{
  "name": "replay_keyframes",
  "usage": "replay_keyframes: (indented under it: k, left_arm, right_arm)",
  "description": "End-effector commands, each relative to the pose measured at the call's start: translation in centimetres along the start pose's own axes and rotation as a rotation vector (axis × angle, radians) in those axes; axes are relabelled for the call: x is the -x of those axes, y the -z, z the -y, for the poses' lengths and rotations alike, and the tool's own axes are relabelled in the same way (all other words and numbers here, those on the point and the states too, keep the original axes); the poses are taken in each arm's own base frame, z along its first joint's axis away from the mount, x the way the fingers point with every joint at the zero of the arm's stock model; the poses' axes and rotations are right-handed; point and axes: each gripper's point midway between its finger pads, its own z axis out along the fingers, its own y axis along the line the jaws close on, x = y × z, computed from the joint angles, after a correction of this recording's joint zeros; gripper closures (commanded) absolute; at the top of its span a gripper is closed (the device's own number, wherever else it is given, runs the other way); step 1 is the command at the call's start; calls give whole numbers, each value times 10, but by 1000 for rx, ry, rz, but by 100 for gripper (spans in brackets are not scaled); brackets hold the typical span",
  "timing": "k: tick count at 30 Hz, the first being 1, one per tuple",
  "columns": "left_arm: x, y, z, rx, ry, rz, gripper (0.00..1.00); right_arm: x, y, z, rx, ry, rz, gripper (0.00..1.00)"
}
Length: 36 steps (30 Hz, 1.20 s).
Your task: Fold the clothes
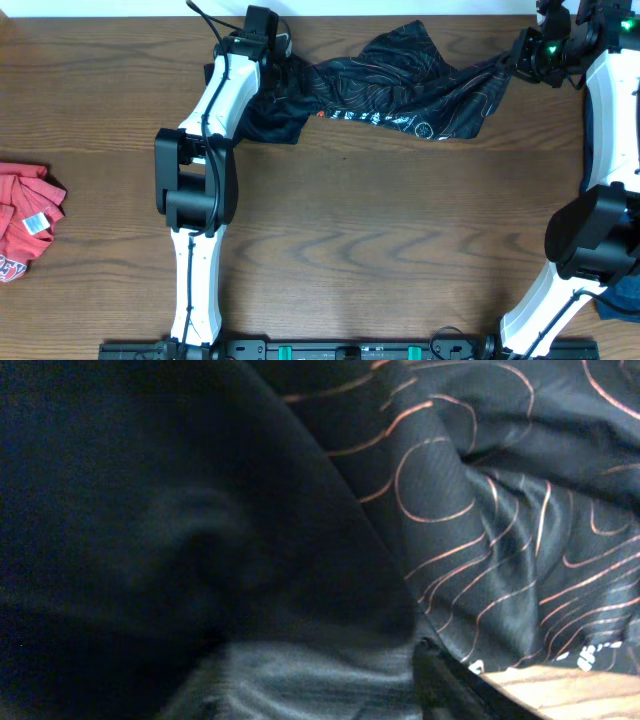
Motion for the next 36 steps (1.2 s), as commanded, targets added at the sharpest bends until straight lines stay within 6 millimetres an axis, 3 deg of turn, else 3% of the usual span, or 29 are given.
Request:
replay_keyframes:
  k: [1, 6, 10, 12, 13, 15, 16, 17, 18, 20, 21, 22, 23, 24, 26, 29, 36]
  left_arm:
    - [3, -3, -2, 5, 24, 11, 51]
    - [6, -3, 0, -1, 36, 27, 93]
    - [6, -3, 0, 0, 48, 27, 94]
    - [7, -3, 0, -1, 47, 28, 92]
    - [7, -3, 0, 0, 47, 29, 64]
    - [8, -3, -1, 4, 47, 32, 48]
    - [8, -3, -1, 4, 46, 34, 35]
    - [9, -3, -1, 3, 45, 38, 15]
    - [10, -3, 0, 2, 44, 41, 8]
    - [12, -3, 0, 0, 42, 48, 8]
    - [13, -3, 1, -2, 41, 53, 17]
    - [14, -3, 1, -3, 40, 56, 37]
    - [15, -3, 1, -5, 39, 61, 40]
    - [16, -3, 2, -6, 38, 64, 40]
    - [16, -4, 1, -6, 44, 64, 30]
    - [14, -7, 0, -4, 48, 57, 42]
    - [-2, -33, -10, 4, 100, -3, 42]
  right_arm:
    - [-2, 0, -9, 33, 30, -4, 99]
    - [-2, 0, -9, 33, 29, -6, 99]
    - [-2, 0, -9, 33, 29, -6, 99]
    - [-2, 0, -9, 33, 29, -7, 99]
    - [-2, 0, -9, 33, 29, -7, 99]
    - [-2, 0, -9, 33, 29, -7, 99]
    - [-2, 0, -9, 33, 29, -6, 99]
    - [-2, 0, -9, 33, 28, -7, 99]
    - [-2, 0, -9, 33, 28, -7, 99]
    - [-2, 0, -9, 33, 29, -7, 99]
    - [-2, 0, -9, 33, 29, -7, 99]
    - [-2, 0, -9, 33, 29, -7, 99]
    - [-2, 0, -9, 33, 29, -7, 99]
    - [-2, 0, -9, 33, 29, -7, 99]
    - [-2, 0, -9, 33, 29, -7, 99]
    - [-2, 0, -10, 33, 30, -7, 99]
    - [-5, -3, -17, 40, 44, -16, 99]
